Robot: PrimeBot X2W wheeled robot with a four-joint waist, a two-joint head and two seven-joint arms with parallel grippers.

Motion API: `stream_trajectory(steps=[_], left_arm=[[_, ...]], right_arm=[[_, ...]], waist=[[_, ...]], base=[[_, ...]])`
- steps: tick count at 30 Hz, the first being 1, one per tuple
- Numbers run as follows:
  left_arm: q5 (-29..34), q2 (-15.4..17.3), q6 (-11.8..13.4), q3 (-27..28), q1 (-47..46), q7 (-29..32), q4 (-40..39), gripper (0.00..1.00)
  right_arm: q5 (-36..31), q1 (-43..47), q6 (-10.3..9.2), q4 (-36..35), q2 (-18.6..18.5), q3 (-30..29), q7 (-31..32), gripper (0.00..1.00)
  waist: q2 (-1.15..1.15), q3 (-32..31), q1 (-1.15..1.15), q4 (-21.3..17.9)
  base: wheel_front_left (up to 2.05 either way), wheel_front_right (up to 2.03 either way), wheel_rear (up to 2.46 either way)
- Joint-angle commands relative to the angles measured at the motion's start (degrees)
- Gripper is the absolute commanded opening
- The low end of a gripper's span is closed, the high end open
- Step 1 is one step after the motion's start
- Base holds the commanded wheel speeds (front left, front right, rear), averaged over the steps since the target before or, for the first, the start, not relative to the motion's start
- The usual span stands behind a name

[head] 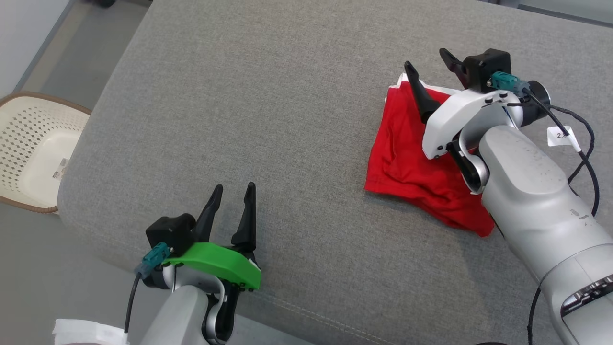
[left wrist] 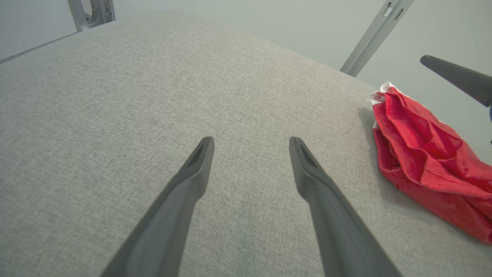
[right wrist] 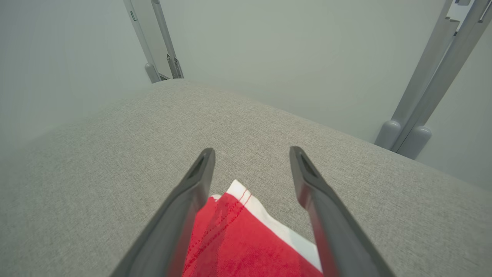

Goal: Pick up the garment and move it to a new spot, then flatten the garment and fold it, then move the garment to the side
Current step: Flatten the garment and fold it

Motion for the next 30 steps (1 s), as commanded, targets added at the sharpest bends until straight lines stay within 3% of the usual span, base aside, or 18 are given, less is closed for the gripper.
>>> stream_trajectory(steps=[1, 8, 17, 24, 30], left_arm=[[-0.25, 0.15, 0.4, 0.28, -0.44, 0.05, -0.18, 1.0], [2.29, 0.18, 0.53, 3.46, 0.41, 0.05, 0.22, 1.0], [7.16, 0.22, -0.11, 9.55, 2.07, 0.05, 0.83, 1.0], [11.37, 0.19, -0.78, 14.05, 4.03, 0.05, 1.09, 1.0], [14.71, 0.2, -1.23, 17.38, 6.23, 0.05, 0.31, 1.0]], right_arm=[[-0.29, -0.41, -0.04, 0.78, 0.13, -0.22, -1.07, 1.0], [-0.96, 2.67, -0.04, 0.49, 0.08, -2.17, -2.83, 1.0], [-5.55, 17.41, -0.04, -14.1, -1.43, -14.38, -2.82, 1.0], [-10.25, 29.26, -0.04, -23.39, 0.99, -23.62, -2.83, 1.0], [-12.98, 35.7, -0.04, -27.91, 3.97, -27.35, -2.82, 1.0]], waist=[[0.0, 0.49, 0.0, 0.57], [0.0, -1.98, 0.0, -4.61], [0.0, -5.88, 0.0, -13.43], [0.0, -8.0, 0.0, -18.48], [0.0, -9.69, 0.0, -21.63]], base=[[0.0, 0.0, 0.0], [0.0, 0.0, 0.0], [0.0, 0.0, 0.0], [0.0, 0.0, 0.0], [0.0, 0.0, 0.0]])
